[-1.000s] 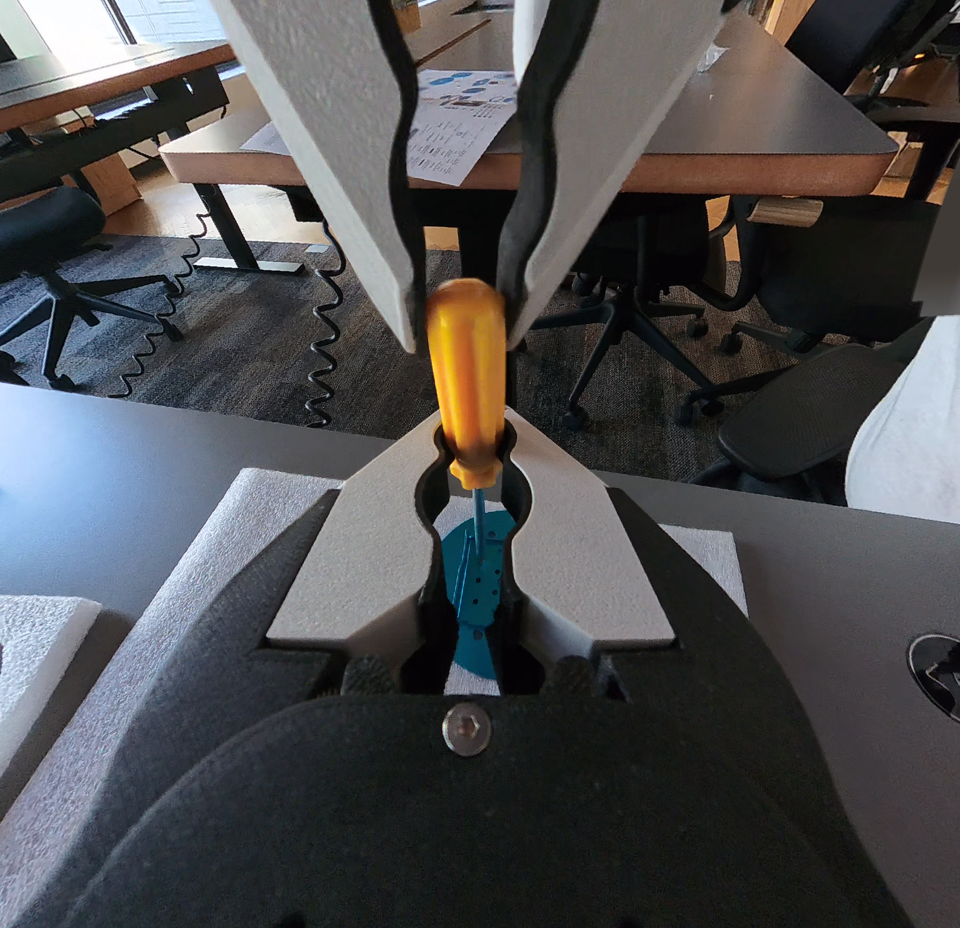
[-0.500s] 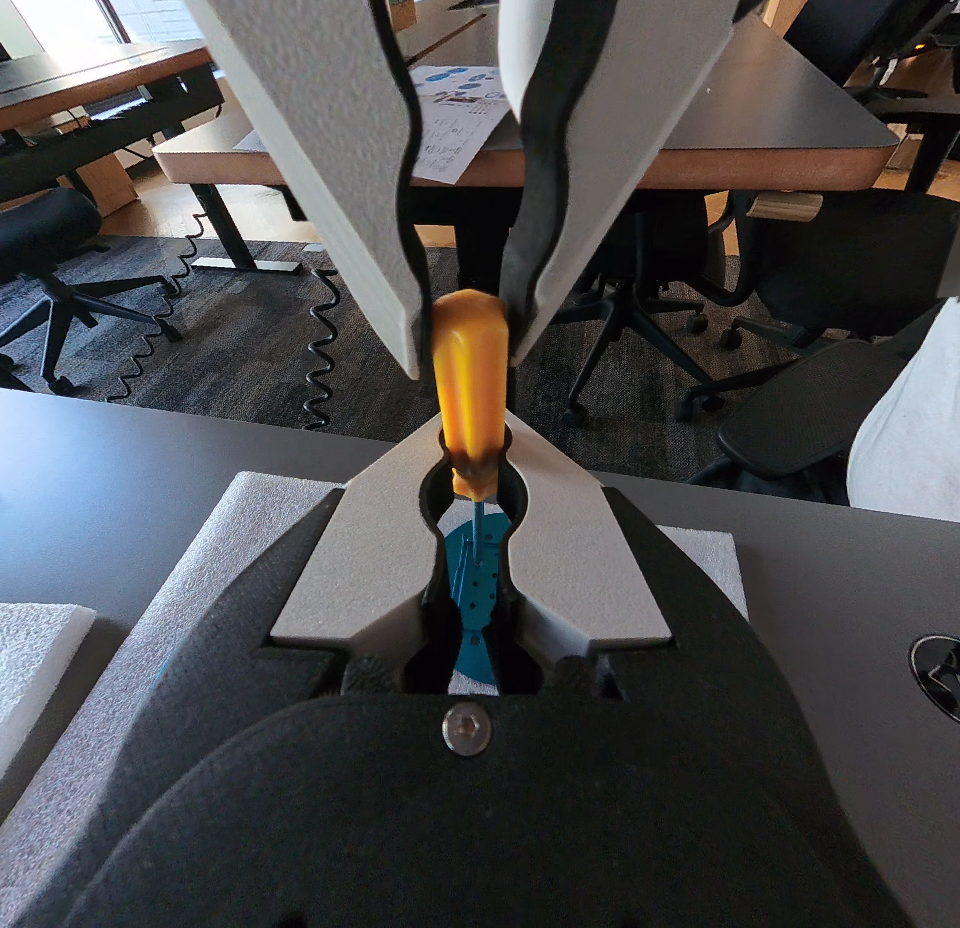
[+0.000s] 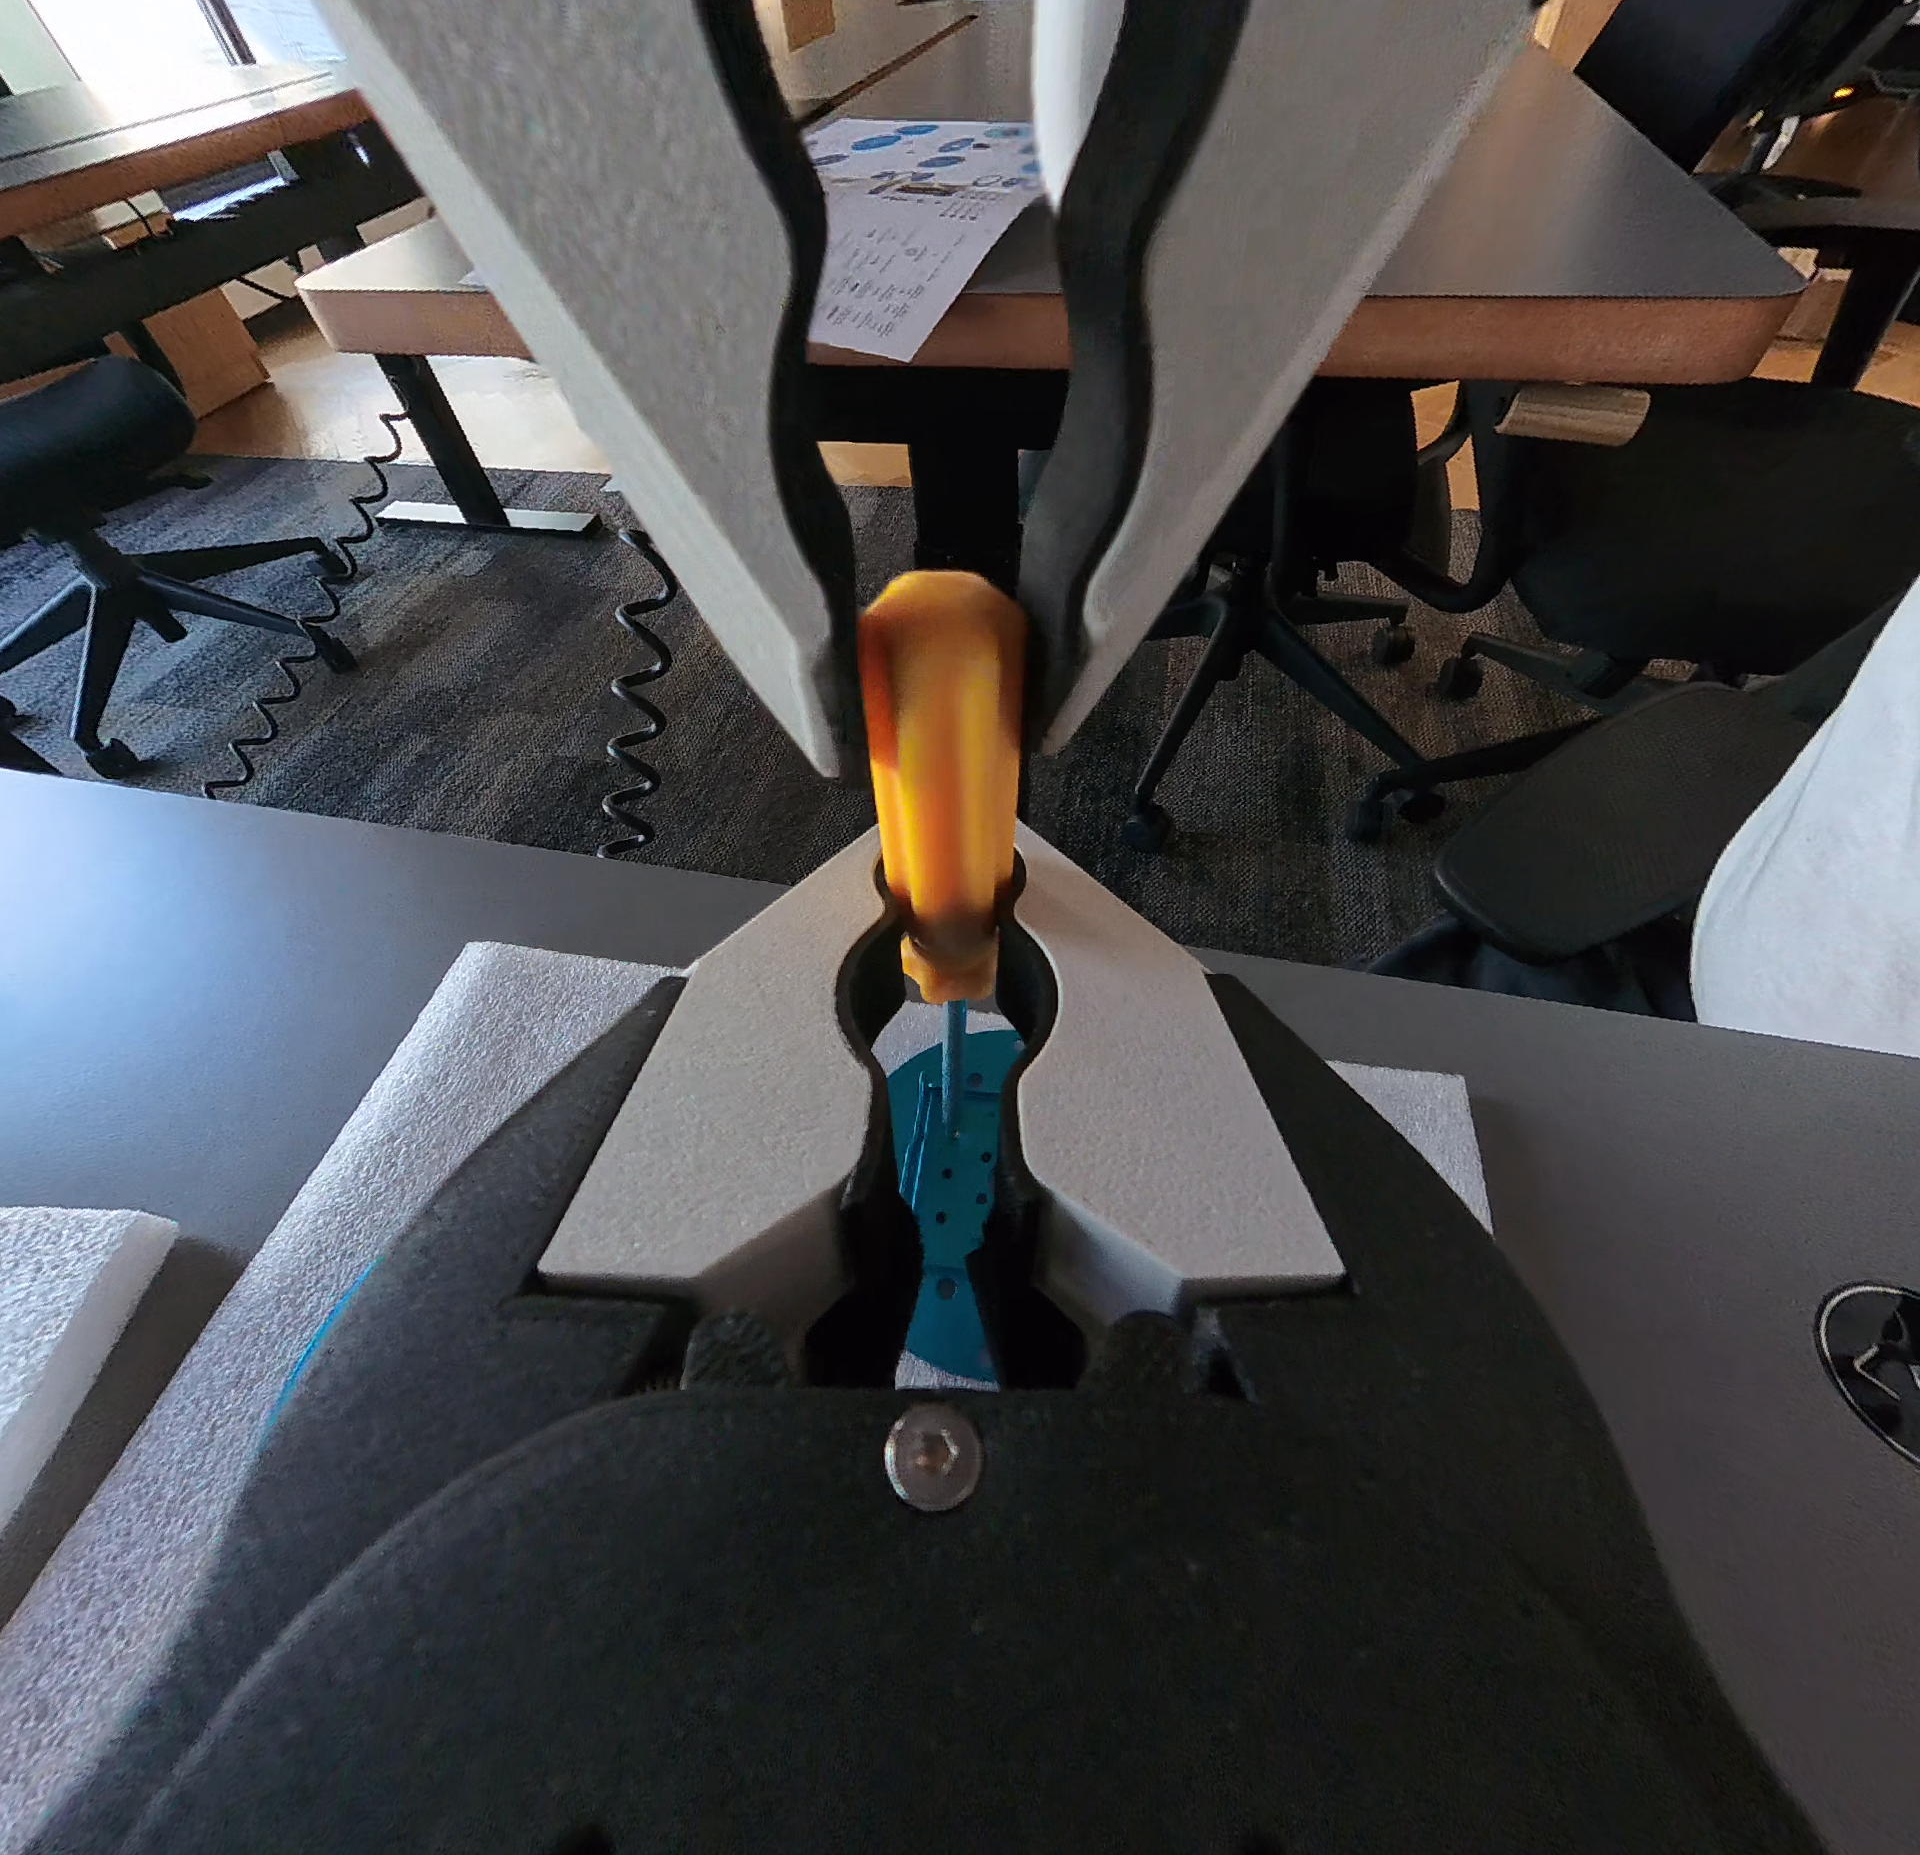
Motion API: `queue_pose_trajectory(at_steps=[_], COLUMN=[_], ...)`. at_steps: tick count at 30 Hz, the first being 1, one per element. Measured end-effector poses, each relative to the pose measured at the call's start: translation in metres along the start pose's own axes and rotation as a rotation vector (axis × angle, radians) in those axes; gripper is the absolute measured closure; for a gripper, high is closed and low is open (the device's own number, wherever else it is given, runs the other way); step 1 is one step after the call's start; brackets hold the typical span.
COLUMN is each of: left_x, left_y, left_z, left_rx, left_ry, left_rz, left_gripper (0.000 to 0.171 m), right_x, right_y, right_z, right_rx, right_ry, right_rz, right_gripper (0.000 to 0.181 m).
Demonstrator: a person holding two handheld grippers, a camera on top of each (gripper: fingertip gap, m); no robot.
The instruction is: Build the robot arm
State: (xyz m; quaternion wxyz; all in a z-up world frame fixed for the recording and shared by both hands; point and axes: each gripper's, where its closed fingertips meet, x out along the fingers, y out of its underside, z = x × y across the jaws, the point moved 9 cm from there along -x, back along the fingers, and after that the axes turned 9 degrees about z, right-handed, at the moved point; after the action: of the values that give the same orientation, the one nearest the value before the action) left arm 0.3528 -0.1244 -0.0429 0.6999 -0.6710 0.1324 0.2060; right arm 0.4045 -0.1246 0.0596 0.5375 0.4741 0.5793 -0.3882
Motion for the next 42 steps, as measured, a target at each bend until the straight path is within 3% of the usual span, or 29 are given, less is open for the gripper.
queue_pose_trajectory(at_steps=[3,5,10,11,12,14,19,22,24,29,32,36,39,42], left_x=[0.001,0.001,0.002,0.002,0.002,0.002,0.001,0.000,0.000,0.001,0.002,0.002,0.002,0.003], left_y=[0.000,0.000,0.000,0.000,0.000,0.000,0.001,0.001,0.001,0.001,-0.001,0.000,0.000,-0.001], left_z=[0.002,0.002,0.000,0.000,0.000,0.000,0.002,0.002,0.002,-0.001,-0.002,0.002,0.001,0.000], left_rx=[-0.013,-0.023,-0.002,-0.002,-0.001,0.003,-0.023,-0.015,-0.013,0.014,0.016,-0.015,-0.005,0.002], left_ry=[-0.021,-0.011,-0.010,-0.007,-0.008,-0.010,-0.019,-0.010,-0.009,0.001,-0.007,-0.019,-0.021,-0.017], left_rz=[0.009,-0.004,-0.003,-0.004,-0.005,-0.003,0.006,0.000,0.003,0.008,0.020,0.007,0.008,0.009], left_gripper=[0.162,0.163,0.163,0.163,0.163,0.163,0.162,0.162,0.162,0.162,0.162,0.162,0.162,0.163], right_x=[0.001,0.002,0.002,0.002,0.003,0.003,0.005,0.004,0.001,0.002,0.002,0.004,0.003,0.001], right_y=[0.002,0.004,0.000,0.001,0.001,0.000,0.004,0.002,-0.001,0.001,0.002,0.007,0.008,0.006], right_z=[-0.008,-0.010,-0.002,0.002,0.003,0.003,-0.010,-0.008,-0.003,0.007,0.005,-0.005,-0.006,-0.004], right_rx=[0.360,0.462,0.075,0.004,-0.028,0.041,0.447,0.348,0.181,-0.113,0.054,0.445,0.354,0.105], right_ry=[-0.107,-0.154,0.002,0.022,0.050,0.024,-0.160,-0.154,-0.122,0.073,0.008,-0.128,-0.137,0.012], right_rz=[0.020,0.017,0.034,0.045,0.048,0.067,0.040,0.028,0.009,0.038,0.066,0.024,0.019,0.001], right_gripper=[0.163,0.162,0.152,0.163,0.163,0.164,0.163,0.161,0.143,0.163,0.164,0.162,0.163,0.148])
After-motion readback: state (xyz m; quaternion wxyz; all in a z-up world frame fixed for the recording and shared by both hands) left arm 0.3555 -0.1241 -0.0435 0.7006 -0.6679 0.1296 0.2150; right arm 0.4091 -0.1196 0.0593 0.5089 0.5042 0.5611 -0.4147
